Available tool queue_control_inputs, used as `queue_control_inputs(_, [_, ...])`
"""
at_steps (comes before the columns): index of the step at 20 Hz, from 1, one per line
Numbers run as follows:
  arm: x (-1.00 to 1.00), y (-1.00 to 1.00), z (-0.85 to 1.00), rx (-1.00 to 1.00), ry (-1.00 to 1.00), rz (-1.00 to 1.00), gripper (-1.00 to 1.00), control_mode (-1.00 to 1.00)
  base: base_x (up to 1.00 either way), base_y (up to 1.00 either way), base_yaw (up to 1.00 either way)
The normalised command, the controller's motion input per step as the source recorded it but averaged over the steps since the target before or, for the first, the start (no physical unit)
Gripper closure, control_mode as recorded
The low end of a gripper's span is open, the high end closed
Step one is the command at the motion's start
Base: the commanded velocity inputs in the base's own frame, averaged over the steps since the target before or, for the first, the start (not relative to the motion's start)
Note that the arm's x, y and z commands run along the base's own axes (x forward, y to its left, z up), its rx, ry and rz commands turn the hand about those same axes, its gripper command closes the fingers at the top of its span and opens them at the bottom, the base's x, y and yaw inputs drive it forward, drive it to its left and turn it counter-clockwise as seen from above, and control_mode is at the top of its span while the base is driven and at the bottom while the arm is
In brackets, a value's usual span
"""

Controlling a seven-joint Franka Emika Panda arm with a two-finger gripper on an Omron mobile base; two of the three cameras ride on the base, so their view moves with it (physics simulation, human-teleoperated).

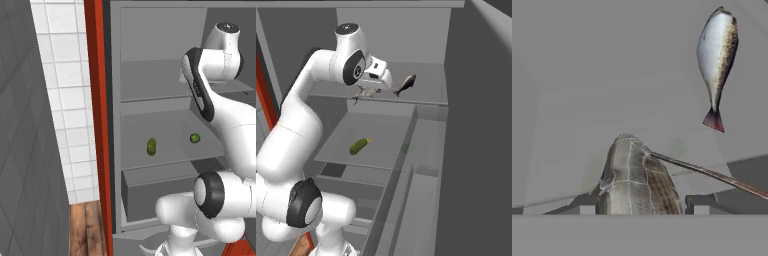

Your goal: Gather the cucumber and avocado from the fridge and place them on a tray on the dining counter. Then gather the fishs from the fridge and place them on the other tray.

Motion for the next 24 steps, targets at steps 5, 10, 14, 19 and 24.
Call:
queue_control_inputs(5, [-0.81,0.38,0.17,0.0,0.01,0.05,1.0,-1.0,0.0,0.0,0.0])
queue_control_inputs(10, [-0.97,0.11,0.01,0.0,0.0,0.07,1.0,-1.0,0.0,0.0,0.0])
queue_control_inputs(14, [-0.99,0.05,0.0,0.0,0.01,0.09,1.0,-1.0,0.0,0.0,0.0])
queue_control_inputs(19, [-1.0,0.16,-0.04,0.0,0.1,0.07,1.0,-1.0,0.0,0.0,0.0])
queue_control_inputs(24, [-0.81,0.34,0.0,0.0,0.16,0.03,1.0,-1.0,0.0,0.0,0.0])
